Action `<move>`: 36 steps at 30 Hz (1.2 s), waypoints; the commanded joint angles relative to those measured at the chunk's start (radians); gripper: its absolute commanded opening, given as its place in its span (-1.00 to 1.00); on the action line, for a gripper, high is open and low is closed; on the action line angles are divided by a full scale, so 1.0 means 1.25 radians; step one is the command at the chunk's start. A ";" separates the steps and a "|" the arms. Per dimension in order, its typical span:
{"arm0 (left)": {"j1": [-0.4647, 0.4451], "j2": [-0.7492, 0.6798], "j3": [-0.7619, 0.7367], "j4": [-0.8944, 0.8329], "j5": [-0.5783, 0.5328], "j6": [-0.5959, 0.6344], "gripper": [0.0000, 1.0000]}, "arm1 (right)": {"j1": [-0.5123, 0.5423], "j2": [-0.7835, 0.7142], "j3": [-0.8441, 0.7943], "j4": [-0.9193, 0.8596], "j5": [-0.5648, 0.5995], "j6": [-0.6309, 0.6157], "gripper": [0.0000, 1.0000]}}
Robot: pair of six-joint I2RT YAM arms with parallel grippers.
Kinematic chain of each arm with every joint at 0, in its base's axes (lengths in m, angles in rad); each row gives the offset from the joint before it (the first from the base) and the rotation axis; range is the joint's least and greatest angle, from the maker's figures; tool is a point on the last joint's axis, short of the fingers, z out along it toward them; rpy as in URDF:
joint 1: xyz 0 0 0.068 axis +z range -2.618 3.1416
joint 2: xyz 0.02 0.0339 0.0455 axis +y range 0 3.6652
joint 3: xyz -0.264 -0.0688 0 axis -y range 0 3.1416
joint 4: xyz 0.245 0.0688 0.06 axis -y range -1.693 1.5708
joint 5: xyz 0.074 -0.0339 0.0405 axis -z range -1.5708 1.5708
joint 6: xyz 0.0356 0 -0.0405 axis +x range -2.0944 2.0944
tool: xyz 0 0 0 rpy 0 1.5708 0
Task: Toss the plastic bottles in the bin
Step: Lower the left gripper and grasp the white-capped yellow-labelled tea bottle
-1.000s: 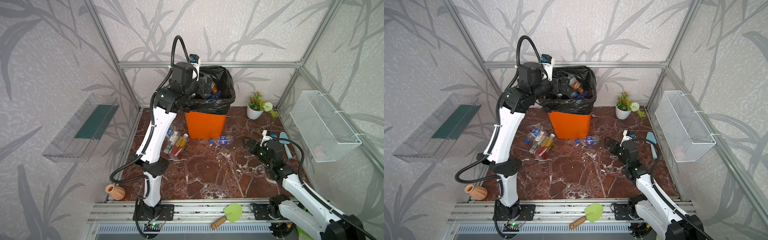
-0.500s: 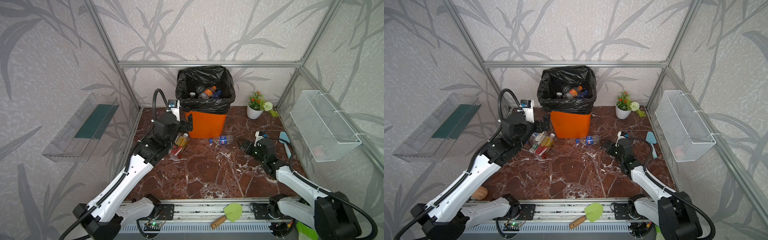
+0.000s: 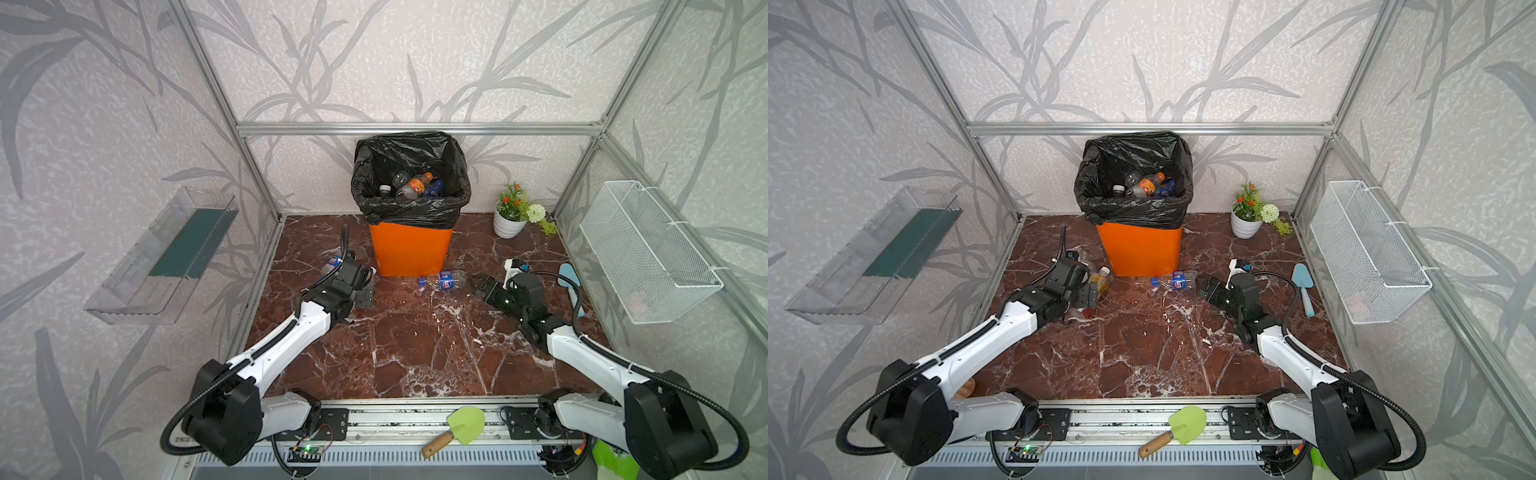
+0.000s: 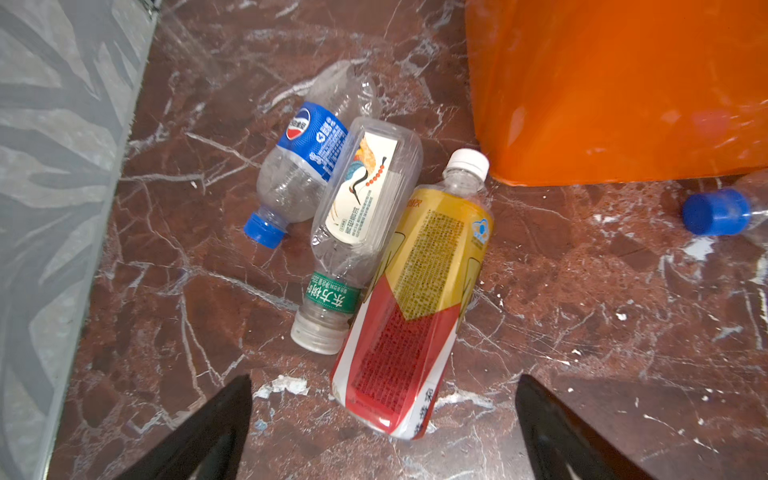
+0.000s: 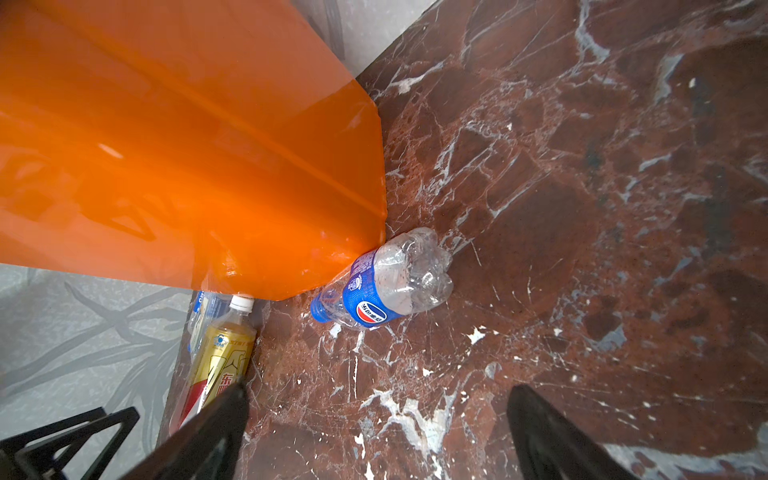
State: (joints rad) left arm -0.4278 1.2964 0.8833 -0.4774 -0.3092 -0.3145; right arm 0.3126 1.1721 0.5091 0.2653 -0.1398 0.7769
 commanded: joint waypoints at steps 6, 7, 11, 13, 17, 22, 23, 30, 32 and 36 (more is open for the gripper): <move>0.036 0.152 0.080 -0.009 0.138 0.014 0.80 | 0.003 -0.017 0.013 0.007 0.012 -0.003 0.94; 0.035 0.163 0.082 -0.002 0.141 0.013 0.78 | 0.003 -0.017 0.014 0.007 0.012 -0.004 0.94; 0.036 0.207 0.105 0.004 0.125 0.019 0.76 | 0.003 -0.013 0.017 0.007 0.010 -0.008 0.94; 0.036 0.231 0.118 0.001 0.117 0.025 0.76 | 0.003 -0.011 0.019 0.006 0.010 -0.010 0.95; 0.036 0.274 0.142 -0.009 0.107 0.028 0.75 | 0.003 -0.008 0.019 0.007 0.011 -0.013 0.95; 0.035 0.307 0.148 -0.006 0.136 0.030 0.66 | 0.002 -0.004 0.021 0.007 0.012 -0.015 0.95; 0.034 0.310 0.147 -0.006 0.140 0.030 0.63 | 0.002 -0.003 0.021 0.009 0.012 -0.015 0.95; 0.034 0.321 0.148 0.001 0.148 0.024 0.56 | 0.003 0.002 0.017 0.012 0.012 -0.016 0.96; 0.034 0.333 0.153 -0.001 0.150 0.023 0.56 | 0.003 0.004 0.016 0.014 0.012 -0.014 0.96; 0.034 0.352 0.156 -0.005 0.168 0.020 0.56 | 0.003 -0.001 0.016 0.013 0.013 -0.020 0.96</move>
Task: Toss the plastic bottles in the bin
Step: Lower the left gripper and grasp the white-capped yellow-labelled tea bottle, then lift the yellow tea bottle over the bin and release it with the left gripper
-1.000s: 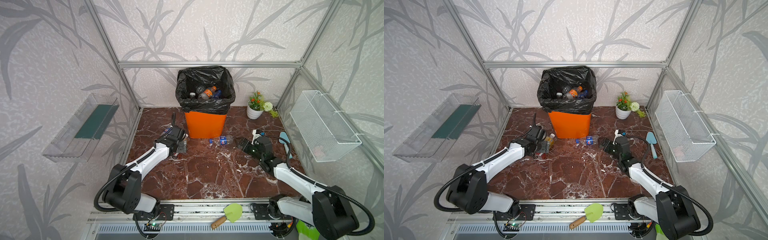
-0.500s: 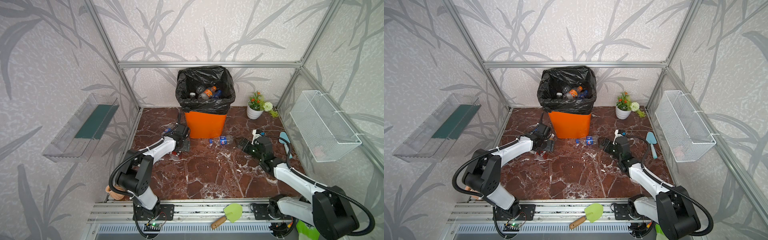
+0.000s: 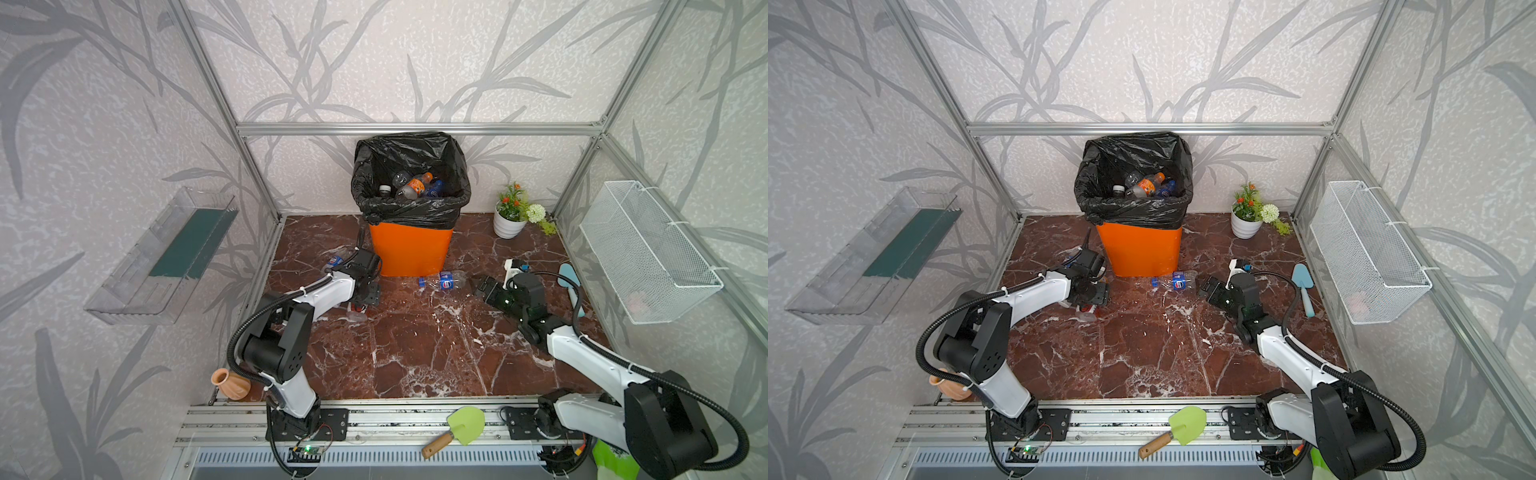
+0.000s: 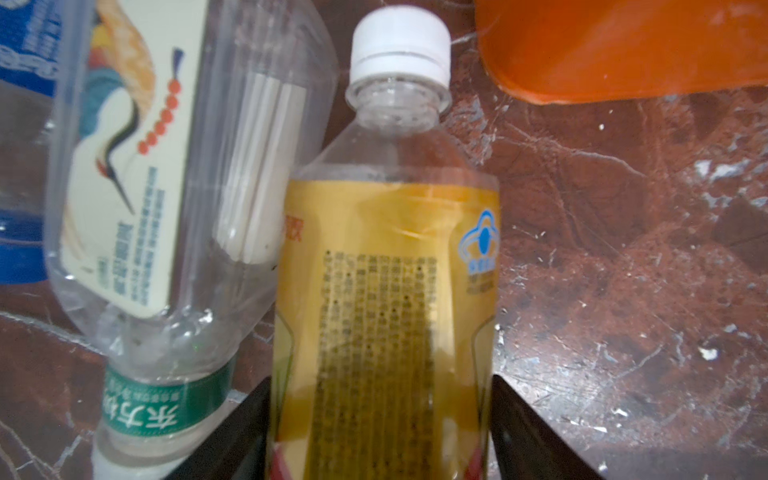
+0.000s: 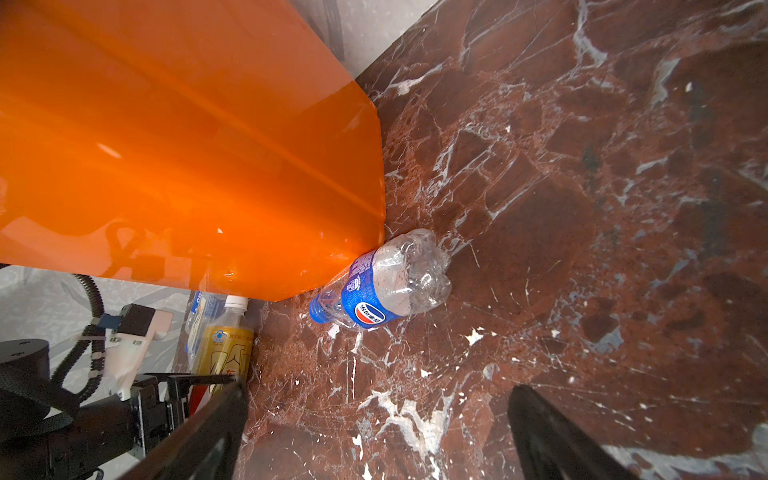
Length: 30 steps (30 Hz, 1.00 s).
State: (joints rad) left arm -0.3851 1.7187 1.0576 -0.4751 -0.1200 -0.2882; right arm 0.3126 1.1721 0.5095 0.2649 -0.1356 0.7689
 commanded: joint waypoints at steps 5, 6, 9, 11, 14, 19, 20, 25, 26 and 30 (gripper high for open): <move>0.000 0.013 -0.001 -0.003 0.028 -0.009 0.50 | 0.002 -0.025 0.013 0.002 0.031 -0.026 0.97; 0.000 0.011 -0.003 -0.003 0.029 -0.009 0.42 | 0.002 -0.029 0.013 -0.001 0.033 -0.028 0.98; 0.000 -0.007 -0.015 0.000 0.036 -0.018 0.12 | 0.001 -0.040 0.011 -0.009 0.037 -0.031 0.98; 0.000 -0.037 -0.029 0.011 0.048 -0.031 -0.01 | 0.001 -0.047 0.007 -0.009 0.040 -0.031 0.98; 0.000 -0.095 -0.051 0.023 0.061 -0.057 -0.05 | 0.001 -0.059 0.000 -0.009 0.044 -0.029 0.98; -0.002 -0.222 -0.078 0.004 0.062 -0.107 -0.10 | 0.001 -0.076 -0.005 -0.009 0.051 -0.027 0.99; -0.002 -0.253 -0.084 -0.002 0.056 -0.121 -0.11 | 0.001 -0.080 -0.005 -0.010 0.051 -0.028 0.99; -0.004 -0.466 -0.118 0.003 0.004 -0.165 -0.14 | 0.001 -0.093 -0.006 -0.009 0.056 -0.029 0.99; -0.005 -0.518 -0.123 0.010 -0.015 -0.166 -0.14 | 0.002 -0.095 -0.005 -0.008 0.055 -0.030 0.99; -0.005 -0.728 -0.120 0.066 -0.075 -0.099 -0.10 | 0.001 -0.105 -0.005 -0.007 0.054 -0.030 0.99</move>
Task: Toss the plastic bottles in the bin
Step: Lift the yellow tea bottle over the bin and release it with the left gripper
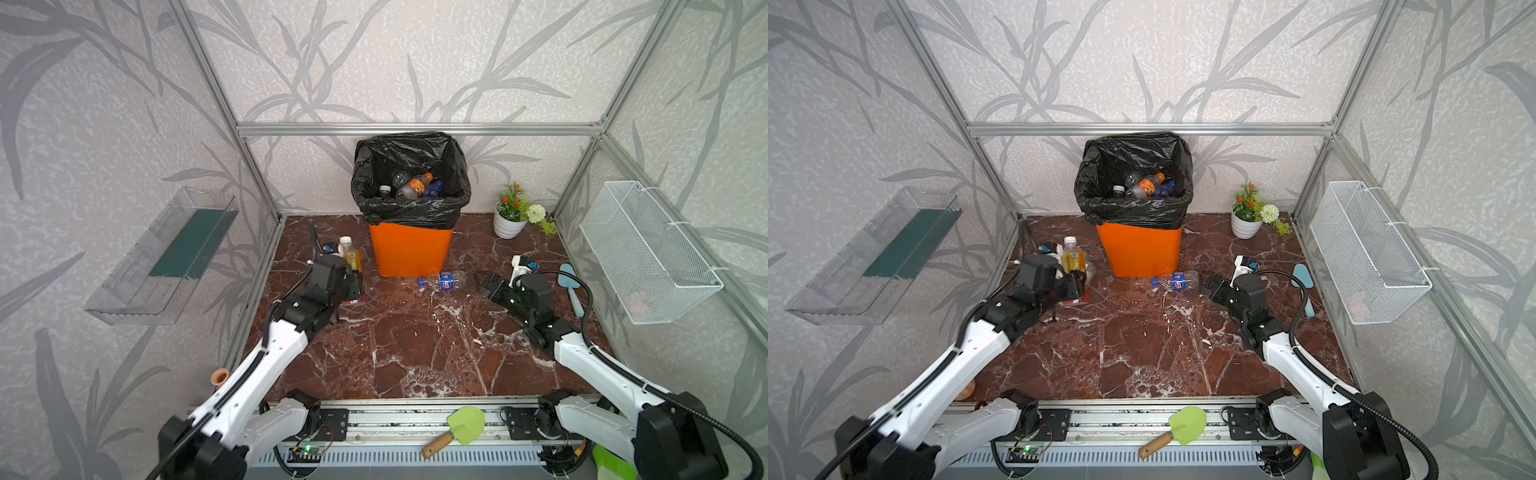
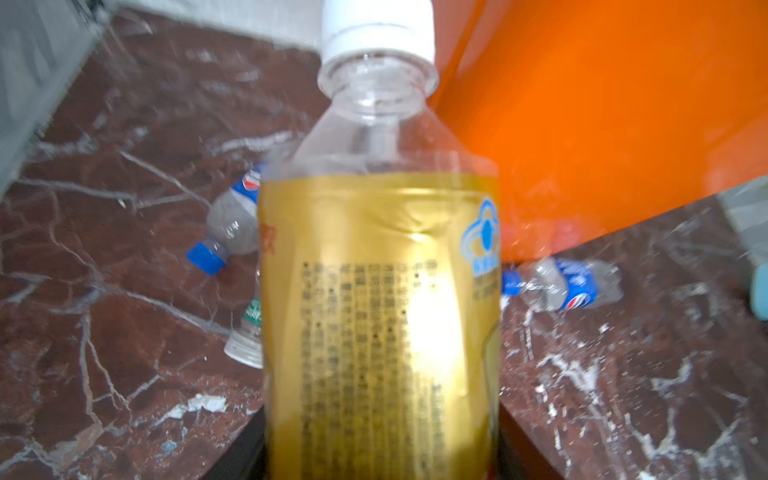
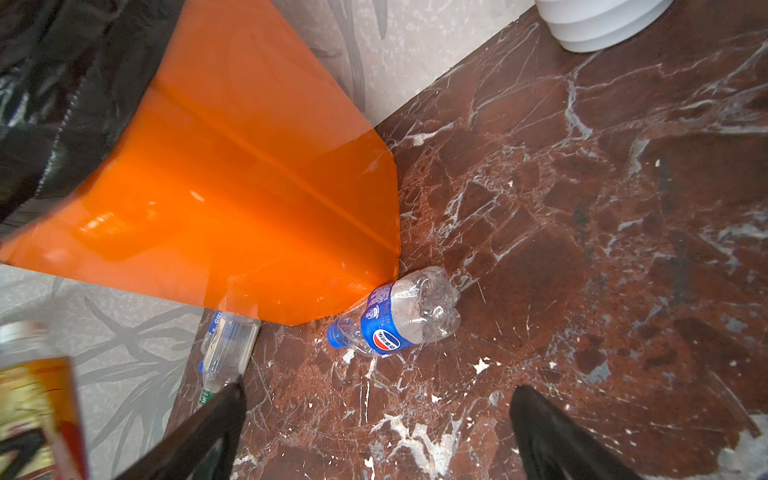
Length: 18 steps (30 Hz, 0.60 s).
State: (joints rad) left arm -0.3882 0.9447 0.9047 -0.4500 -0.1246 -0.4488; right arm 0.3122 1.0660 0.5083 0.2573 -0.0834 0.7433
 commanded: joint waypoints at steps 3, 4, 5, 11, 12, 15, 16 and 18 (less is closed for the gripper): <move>-0.002 -0.241 0.022 0.114 -0.131 0.108 -0.09 | 0.002 -0.034 -0.003 -0.007 0.016 -0.017 0.99; -0.002 -0.274 0.026 0.150 -0.138 0.130 -0.09 | 0.002 -0.039 -0.004 -0.011 0.019 -0.018 0.99; -0.002 -0.304 0.029 0.193 -0.138 0.156 -0.09 | 0.002 -0.047 -0.004 -0.014 0.023 -0.019 0.99; -0.002 -0.247 0.124 0.360 -0.078 0.222 -0.12 | 0.002 -0.063 -0.010 -0.013 0.030 -0.019 0.99; -0.002 -0.196 0.164 0.357 -0.055 0.226 -0.14 | 0.002 -0.063 -0.010 -0.013 0.026 -0.017 0.99; -0.002 -0.020 0.298 0.350 0.034 0.210 -0.16 | 0.002 -0.065 -0.013 -0.013 0.014 -0.012 0.99; -0.002 0.035 0.352 0.346 0.057 0.204 -0.16 | 0.002 -0.067 -0.016 -0.014 0.013 -0.011 0.99; -0.002 0.197 0.501 0.301 0.119 0.193 -0.15 | 0.002 -0.072 -0.019 -0.015 0.011 -0.009 0.99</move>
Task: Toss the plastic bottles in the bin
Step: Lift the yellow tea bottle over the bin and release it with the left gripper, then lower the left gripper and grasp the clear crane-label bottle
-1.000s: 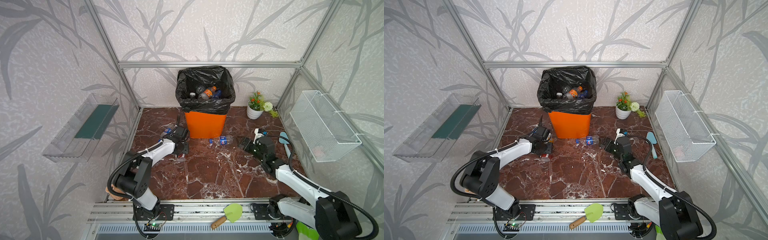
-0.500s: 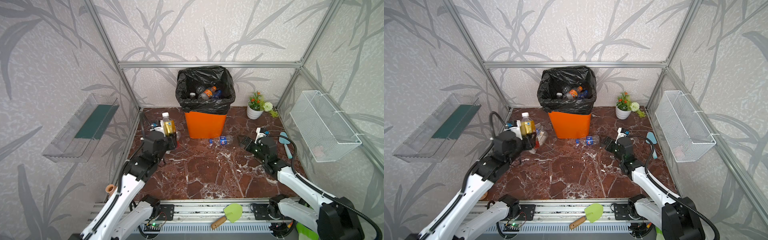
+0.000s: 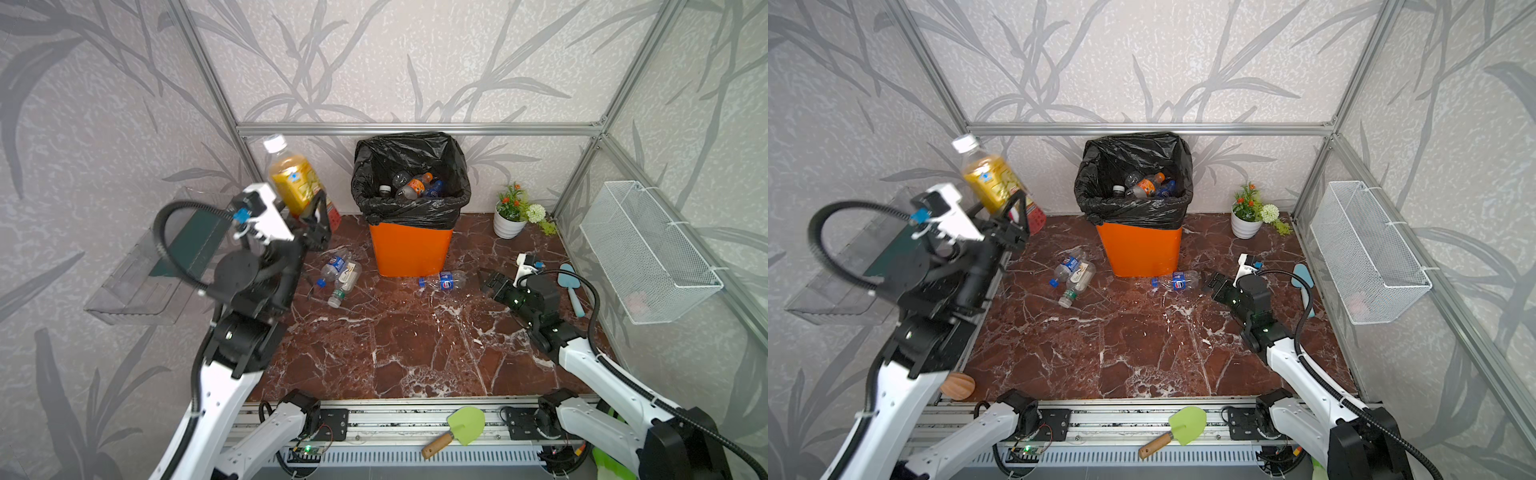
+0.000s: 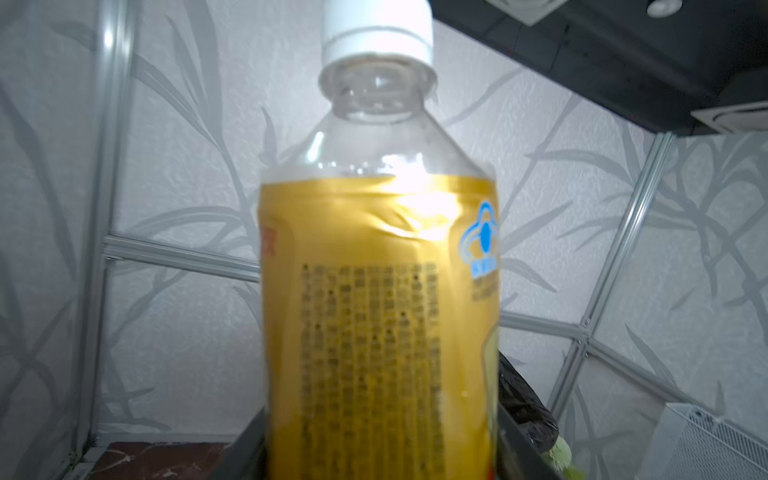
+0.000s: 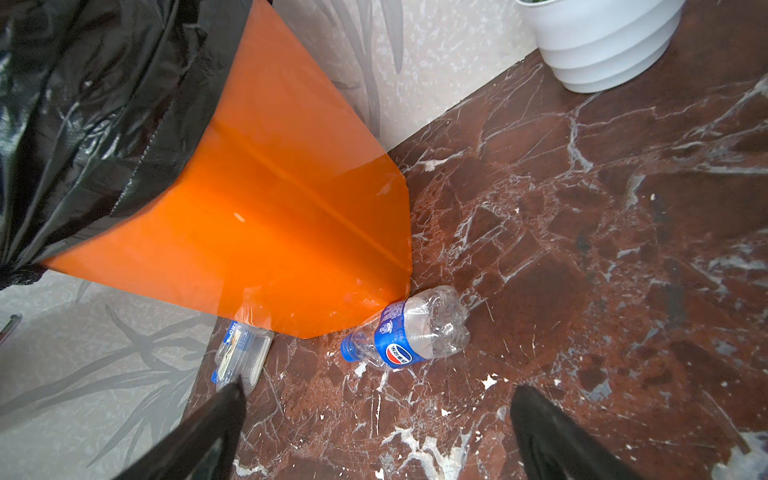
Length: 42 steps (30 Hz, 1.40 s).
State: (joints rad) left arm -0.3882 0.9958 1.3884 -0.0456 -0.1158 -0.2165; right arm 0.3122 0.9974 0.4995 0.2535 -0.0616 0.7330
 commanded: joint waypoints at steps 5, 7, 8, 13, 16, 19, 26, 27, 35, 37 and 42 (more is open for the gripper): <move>-0.002 0.571 0.746 -0.502 0.234 0.023 0.38 | 0.002 -0.036 -0.003 -0.033 -0.011 -0.011 0.99; -0.002 0.701 1.007 -0.678 0.223 0.023 0.74 | 0.002 -0.052 -0.002 -0.051 -0.005 -0.019 0.99; -0.002 0.745 1.108 -0.745 0.219 0.027 0.98 | 0.002 -0.060 -0.004 -0.059 0.002 -0.022 0.99; -0.013 0.699 1.104 -0.712 0.189 0.037 0.98 | -0.001 -0.086 -0.018 -0.069 0.027 -0.026 0.99; -0.037 0.500 0.744 -0.477 0.178 0.050 0.98 | -0.001 -0.073 -0.015 -0.069 0.023 -0.027 0.99; -0.053 0.288 0.342 -0.174 0.130 0.044 0.98 | -0.001 -0.049 -0.011 -0.053 0.011 -0.019 0.99; -0.052 0.054 -0.061 -0.199 -0.123 -0.005 0.98 | 0.000 0.032 0.021 -0.030 -0.030 -0.019 0.99; -0.047 0.040 -0.099 -0.233 -0.165 -0.016 0.98 | 0.001 0.047 0.024 -0.024 -0.039 -0.012 0.99; -0.009 0.076 -0.305 -0.365 -0.260 -0.069 0.98 | 0.004 0.133 0.031 0.040 -0.076 0.037 0.96; 0.003 0.122 -0.312 -0.374 -0.238 -0.074 0.98 | 0.005 0.138 0.031 0.047 -0.077 0.039 0.96; 0.033 0.242 -0.296 -0.379 -0.189 -0.087 0.91 | 0.005 0.129 0.024 0.040 -0.068 0.036 0.96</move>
State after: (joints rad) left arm -0.3664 1.2564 0.9970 -0.4900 -0.3649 -0.2932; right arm 0.3134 1.1702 0.5091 0.2749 -0.1440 0.7746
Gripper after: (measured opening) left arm 0.962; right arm 0.982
